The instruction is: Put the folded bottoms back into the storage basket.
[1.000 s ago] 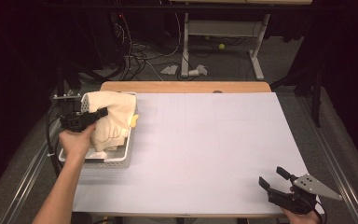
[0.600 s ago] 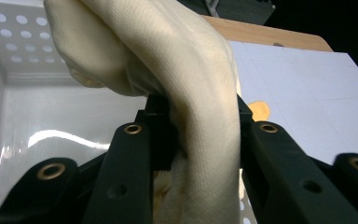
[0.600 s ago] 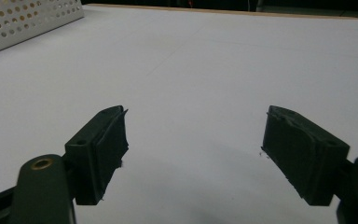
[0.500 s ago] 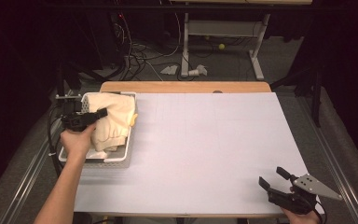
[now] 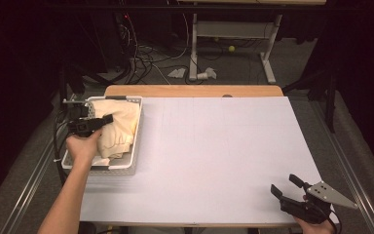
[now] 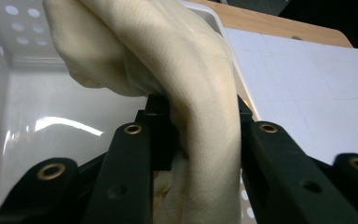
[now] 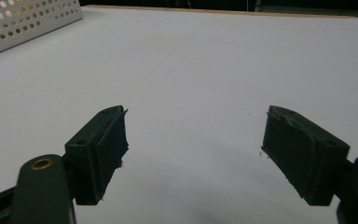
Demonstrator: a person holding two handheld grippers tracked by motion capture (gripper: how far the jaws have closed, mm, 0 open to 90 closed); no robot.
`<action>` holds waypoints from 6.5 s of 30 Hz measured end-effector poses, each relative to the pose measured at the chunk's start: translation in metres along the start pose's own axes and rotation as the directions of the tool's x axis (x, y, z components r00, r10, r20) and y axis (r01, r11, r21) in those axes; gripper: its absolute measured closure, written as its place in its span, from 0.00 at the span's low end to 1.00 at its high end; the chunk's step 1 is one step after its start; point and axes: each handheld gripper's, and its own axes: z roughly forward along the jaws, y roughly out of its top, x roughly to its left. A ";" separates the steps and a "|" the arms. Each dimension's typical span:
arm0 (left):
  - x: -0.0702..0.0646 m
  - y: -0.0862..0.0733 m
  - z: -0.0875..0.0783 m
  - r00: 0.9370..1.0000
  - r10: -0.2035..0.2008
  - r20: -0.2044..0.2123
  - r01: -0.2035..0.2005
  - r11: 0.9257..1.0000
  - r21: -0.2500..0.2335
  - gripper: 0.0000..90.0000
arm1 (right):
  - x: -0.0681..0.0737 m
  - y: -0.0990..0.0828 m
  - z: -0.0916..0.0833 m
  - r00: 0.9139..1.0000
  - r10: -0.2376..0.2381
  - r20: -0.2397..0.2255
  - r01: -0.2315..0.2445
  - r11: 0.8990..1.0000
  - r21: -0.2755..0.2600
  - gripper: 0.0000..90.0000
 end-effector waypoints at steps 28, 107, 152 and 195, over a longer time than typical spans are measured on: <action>0.008 0.002 0.035 0.994 -0.009 -0.112 0.016 0.998 0.062 0.70 | 0.000 0.000 0.000 1.000 0.003 -0.009 -0.003 1.000 -0.001 0.25; 0.021 -0.002 -0.007 0.967 0.058 -0.247 -0.057 0.998 0.012 0.41 | -0.001 0.000 0.000 1.000 0.009 -0.007 -0.009 1.000 -0.004 0.25; -0.004 -0.025 -0.047 0.971 0.171 -0.164 -0.186 0.979 -0.078 0.41 | 0.000 0.000 -0.001 1.000 0.008 0.001 -0.008 1.000 -0.005 0.25; -0.022 -0.052 -0.071 0.961 0.248 -0.124 -0.264 0.953 -0.145 0.34 | -0.001 0.000 -0.001 1.000 0.021 0.002 -0.021 1.000 -0.008 0.25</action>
